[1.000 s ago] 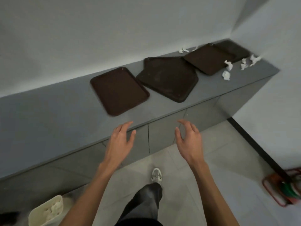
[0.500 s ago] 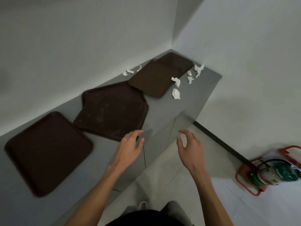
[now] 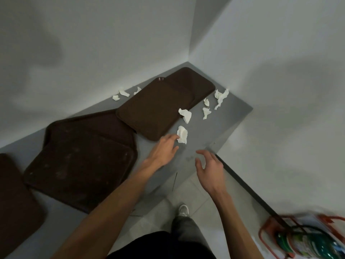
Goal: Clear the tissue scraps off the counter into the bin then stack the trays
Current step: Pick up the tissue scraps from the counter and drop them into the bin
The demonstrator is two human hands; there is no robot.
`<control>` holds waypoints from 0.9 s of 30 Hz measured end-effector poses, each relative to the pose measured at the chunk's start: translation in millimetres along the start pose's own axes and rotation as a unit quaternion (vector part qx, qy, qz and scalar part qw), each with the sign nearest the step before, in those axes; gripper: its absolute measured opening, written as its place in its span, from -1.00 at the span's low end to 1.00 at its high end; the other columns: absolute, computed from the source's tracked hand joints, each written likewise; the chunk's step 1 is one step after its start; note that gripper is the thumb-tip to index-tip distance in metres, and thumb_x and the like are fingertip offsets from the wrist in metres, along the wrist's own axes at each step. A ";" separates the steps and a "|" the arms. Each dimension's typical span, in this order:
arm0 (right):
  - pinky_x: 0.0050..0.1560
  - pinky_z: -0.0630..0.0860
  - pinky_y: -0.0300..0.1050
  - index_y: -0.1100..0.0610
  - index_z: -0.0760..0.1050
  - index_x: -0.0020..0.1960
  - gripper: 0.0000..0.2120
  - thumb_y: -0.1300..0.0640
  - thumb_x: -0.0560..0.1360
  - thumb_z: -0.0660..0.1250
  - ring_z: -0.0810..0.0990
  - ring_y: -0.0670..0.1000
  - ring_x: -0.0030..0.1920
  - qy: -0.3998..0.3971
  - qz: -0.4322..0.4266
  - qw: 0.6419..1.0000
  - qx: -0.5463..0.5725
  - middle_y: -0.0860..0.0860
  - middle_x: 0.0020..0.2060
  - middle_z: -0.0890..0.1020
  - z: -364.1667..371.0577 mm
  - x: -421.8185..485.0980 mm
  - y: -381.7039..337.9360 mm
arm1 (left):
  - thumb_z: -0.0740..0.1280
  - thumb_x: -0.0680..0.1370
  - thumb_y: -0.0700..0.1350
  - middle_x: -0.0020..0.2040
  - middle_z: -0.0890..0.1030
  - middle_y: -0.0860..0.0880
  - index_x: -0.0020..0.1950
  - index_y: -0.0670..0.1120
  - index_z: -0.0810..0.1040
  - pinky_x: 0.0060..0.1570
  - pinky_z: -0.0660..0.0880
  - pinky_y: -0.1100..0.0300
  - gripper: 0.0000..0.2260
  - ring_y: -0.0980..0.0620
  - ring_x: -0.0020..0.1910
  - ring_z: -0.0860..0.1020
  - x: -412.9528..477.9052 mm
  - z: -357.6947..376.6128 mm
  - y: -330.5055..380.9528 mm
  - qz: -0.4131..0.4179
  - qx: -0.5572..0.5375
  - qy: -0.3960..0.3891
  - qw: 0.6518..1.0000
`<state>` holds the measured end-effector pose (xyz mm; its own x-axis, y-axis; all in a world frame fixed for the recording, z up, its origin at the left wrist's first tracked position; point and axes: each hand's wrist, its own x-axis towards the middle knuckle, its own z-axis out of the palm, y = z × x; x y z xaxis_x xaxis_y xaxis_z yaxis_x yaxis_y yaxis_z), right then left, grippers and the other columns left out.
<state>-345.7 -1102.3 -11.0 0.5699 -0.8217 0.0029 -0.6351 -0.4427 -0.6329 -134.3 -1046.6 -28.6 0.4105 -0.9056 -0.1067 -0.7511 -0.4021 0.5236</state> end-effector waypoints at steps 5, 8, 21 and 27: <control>0.11 0.55 -0.10 -0.07 0.53 0.34 -0.75 0.04 0.68 0.30 0.66 0.04 0.06 -0.034 -0.053 0.998 -0.019 -0.03 0.31 0.60 -19.6 95.8 13.8 | 0.39 0.60 -0.20 0.42 0.47 -0.16 0.40 -0.13 0.49 0.37 0.43 -0.08 -0.63 -0.23 0.36 0.49 84.1 42.7 1.6 -0.011 -0.004 -0.004 1.000; 0.12 0.54 -0.10 -0.05 0.53 0.35 -0.74 0.06 0.67 0.31 0.66 0.06 0.10 -0.055 -0.085 0.994 -0.035 -0.01 0.32 0.59 -22.0 144.0 14.5 | 0.39 0.60 -0.24 0.49 0.42 -0.28 0.41 -0.21 0.52 0.46 0.36 -0.09 -0.63 -0.29 0.46 0.43 102.6 72.6 -11.7 -0.027 0.017 -0.007 0.999; 0.23 0.52 0.08 0.20 0.54 0.34 -0.68 0.30 0.63 0.18 0.56 0.31 0.25 -0.201 -0.085 0.966 -0.140 0.18 0.33 0.54 81.4 284.3 27.2 | 0.37 0.51 -0.25 -0.04 0.67 -0.02 -0.16 -0.06 0.69 0.07 0.56 0.09 -0.86 0.04 -0.05 0.60 40.5 75.4 -30.5 -0.187 -0.108 0.028 0.976; 0.14 0.45 0.14 0.15 0.58 0.11 -0.76 0.19 0.63 0.14 0.49 0.16 0.00 -0.157 -0.044 0.984 -0.073 0.14 0.03 0.59 103.9 239.3 41.1 | 0.46 0.48 -0.32 -0.10 0.66 0.04 -0.16 -0.08 0.73 -0.03 0.40 0.45 -0.84 0.10 -0.09 0.63 -9.8 59.1 -37.4 -0.233 -0.127 0.111 0.958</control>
<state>-181.2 -1279.9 -116.7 0.7444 -0.6364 -0.2022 -0.6317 -0.5730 -0.5222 -140.7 -1030.7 -97.0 0.7914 -0.5739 -0.2104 -0.3222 -0.6843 0.6542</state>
